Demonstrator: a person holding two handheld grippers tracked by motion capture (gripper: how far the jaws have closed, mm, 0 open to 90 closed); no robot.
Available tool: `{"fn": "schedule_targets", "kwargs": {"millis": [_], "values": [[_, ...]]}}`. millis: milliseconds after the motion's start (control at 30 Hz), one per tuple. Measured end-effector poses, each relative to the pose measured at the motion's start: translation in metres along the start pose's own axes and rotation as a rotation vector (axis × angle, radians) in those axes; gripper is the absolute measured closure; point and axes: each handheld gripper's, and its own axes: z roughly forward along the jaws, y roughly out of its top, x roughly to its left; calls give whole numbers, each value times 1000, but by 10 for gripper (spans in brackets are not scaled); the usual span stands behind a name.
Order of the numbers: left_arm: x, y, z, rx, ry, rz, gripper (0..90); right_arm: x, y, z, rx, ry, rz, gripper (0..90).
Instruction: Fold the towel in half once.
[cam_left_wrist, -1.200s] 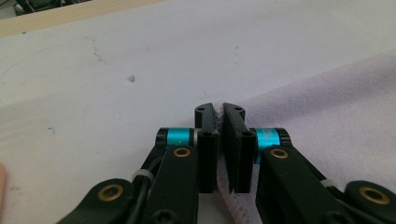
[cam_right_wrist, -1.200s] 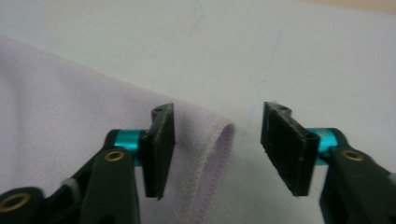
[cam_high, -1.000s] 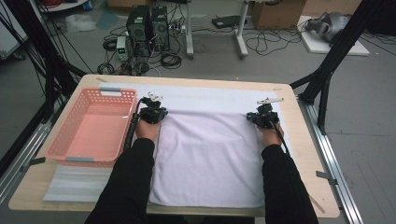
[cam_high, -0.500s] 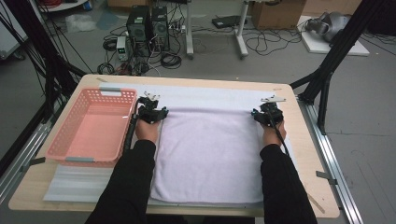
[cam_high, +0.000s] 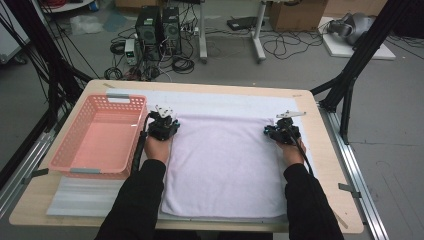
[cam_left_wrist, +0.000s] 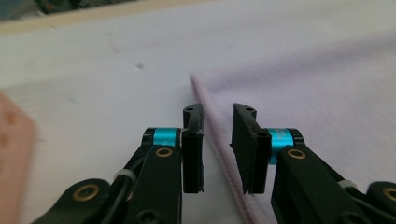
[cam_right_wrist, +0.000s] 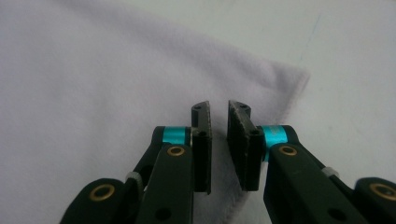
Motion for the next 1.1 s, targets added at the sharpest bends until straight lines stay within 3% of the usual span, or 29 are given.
{"fn": "schedule_targets", "kwargs": {"millis": [33, 100, 200, 233, 333, 400, 500, 533, 600, 667, 767, 933, 967, 1100], "values": [[-1, -1, 2, 22, -15, 3, 749, -1, -1, -1, -9, -20, 4, 787], [-2, -1, 1, 28, 7, 11, 748, -3, -2, -2, -9, -83, 3, 760], [-1, -1, 2, 40, 37, -10, 687, -7, -4, -7, -15, -151, 69, 701], [-1, 0, 1, 42, 49, -3, 660, -8, -5, -11, -35, -122, 80, 691], [-3, 0, -2, 45, 66, -5, 603, -5, -9, -28, -76, -99, 58, 663], [-4, -3, -8, 23, 60, -10, 589, 0, -15, -45, -115, -87, 41, 639], [-5, -8, -16, 6, 36, -22, 567, 8, -27, -67, -156, -49, 37, 605], [-5, -8, -19, 23, 20, -23, 560, 10, -31, -72, -158, -39, 31, 599], [-6, -9, -26, -13, -10, -32, 537, 19, -43, -85, -158, 2, 5, 586], [-7, -9, -33, -25, -35, -42, 527, 26, -52, -92, -127, 11, -26, 550], [-9, -12, -39, -32, -96, -67, 479, 32, -62, -96, -95, 47, -25, 509], [-12, -20, -49, -55, -154, -78, 373, 43, -69, -88, 13, 79, -74, 486], [-12, -22, -52, -63, -170, -84, 354, 45, -70, -86, 46, 62, -95, 484], [-16, -26, -66, -92, -216, -80, 264, 44, -70, -91, 71, -3, -96, 482]]}}
